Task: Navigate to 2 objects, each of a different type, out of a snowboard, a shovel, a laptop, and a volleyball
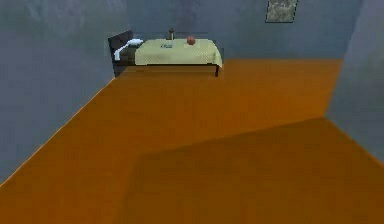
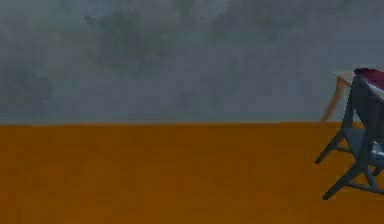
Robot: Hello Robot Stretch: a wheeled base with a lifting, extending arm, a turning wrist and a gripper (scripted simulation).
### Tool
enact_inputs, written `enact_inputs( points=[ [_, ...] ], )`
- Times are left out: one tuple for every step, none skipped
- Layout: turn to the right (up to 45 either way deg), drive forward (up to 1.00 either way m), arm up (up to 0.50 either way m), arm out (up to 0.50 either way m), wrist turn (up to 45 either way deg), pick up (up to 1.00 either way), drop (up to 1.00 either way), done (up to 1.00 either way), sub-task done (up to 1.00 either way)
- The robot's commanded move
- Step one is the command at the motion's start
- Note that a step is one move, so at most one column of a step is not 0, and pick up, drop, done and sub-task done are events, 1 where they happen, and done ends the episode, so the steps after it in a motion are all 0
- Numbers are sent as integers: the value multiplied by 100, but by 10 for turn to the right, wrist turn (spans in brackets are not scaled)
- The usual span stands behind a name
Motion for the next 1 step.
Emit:
enact_inputs(
  points=[
    [0,100,0,0,0,0,0,0,0]
  ],
)
